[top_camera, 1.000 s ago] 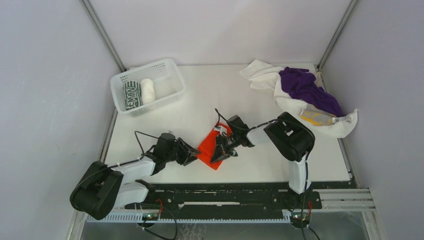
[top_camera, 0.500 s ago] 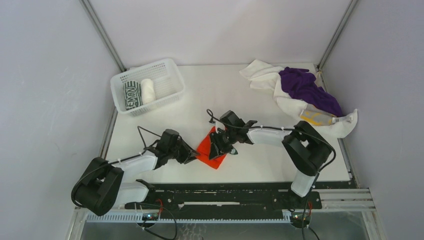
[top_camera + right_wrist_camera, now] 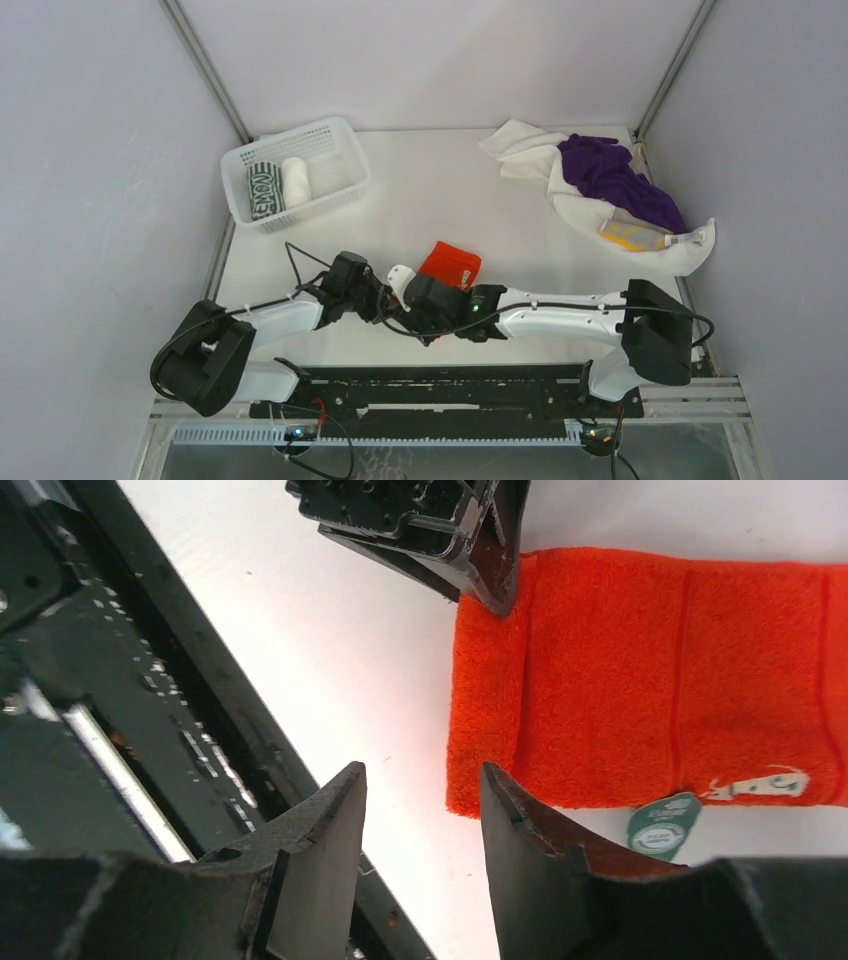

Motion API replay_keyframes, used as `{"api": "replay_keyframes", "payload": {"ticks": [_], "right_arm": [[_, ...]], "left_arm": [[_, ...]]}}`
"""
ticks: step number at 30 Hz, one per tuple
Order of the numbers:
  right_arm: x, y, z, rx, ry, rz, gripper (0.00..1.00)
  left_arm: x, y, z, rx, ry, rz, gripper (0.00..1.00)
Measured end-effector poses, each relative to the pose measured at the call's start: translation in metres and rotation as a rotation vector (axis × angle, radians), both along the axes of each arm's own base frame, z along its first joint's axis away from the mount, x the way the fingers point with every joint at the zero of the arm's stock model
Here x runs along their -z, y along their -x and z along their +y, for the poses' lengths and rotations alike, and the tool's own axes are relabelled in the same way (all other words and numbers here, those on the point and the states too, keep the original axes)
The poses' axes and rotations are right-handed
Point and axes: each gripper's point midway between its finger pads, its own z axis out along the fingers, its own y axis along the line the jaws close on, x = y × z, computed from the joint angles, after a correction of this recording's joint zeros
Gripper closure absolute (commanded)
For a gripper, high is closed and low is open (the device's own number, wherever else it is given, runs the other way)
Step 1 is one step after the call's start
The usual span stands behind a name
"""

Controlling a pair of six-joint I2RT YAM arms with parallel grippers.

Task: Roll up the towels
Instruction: Roll the towel at the center of the board.

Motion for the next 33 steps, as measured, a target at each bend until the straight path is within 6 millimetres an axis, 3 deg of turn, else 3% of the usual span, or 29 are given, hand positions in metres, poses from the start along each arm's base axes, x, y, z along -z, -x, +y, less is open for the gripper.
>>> {"api": "replay_keyframes", "payload": {"ticks": [8,23,33], "right_arm": [[0.027,-0.006,-0.006,-0.041,0.158,-0.138,0.57],[0.075,-0.005,-0.011,-0.092,0.331,-0.170,0.56],[0.073,-0.013,-0.014,-0.063,0.368,-0.209,0.55]], "left_arm": [[0.001,0.000,-0.002,0.010,-0.001,0.003,0.65],[0.001,-0.002,-0.003,0.013,0.002,0.004,0.64],[0.001,-0.002,-0.003,0.015,0.001,0.003,0.64]]}}
